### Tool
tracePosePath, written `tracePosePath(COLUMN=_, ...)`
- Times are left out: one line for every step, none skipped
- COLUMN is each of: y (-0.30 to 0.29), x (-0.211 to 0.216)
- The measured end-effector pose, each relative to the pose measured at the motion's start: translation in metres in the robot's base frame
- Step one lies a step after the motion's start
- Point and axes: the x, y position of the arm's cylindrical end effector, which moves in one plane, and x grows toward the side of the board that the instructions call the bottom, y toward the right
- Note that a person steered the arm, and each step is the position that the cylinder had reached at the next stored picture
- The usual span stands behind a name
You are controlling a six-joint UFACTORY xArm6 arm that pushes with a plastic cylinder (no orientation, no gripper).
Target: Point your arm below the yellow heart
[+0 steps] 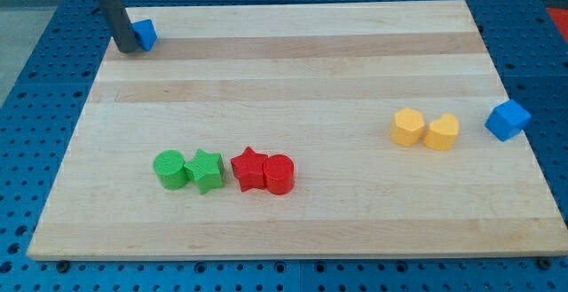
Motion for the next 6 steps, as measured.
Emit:
tracePosePath(y=0.0, x=0.064)
tracePosePath(y=0.015, x=0.064)
tracePosePath(y=0.034, x=0.064)
tracePosePath(y=0.055, x=0.072)
tracePosePath(y=0.101, x=0.086)
tracePosePath(y=0.11, x=0.087)
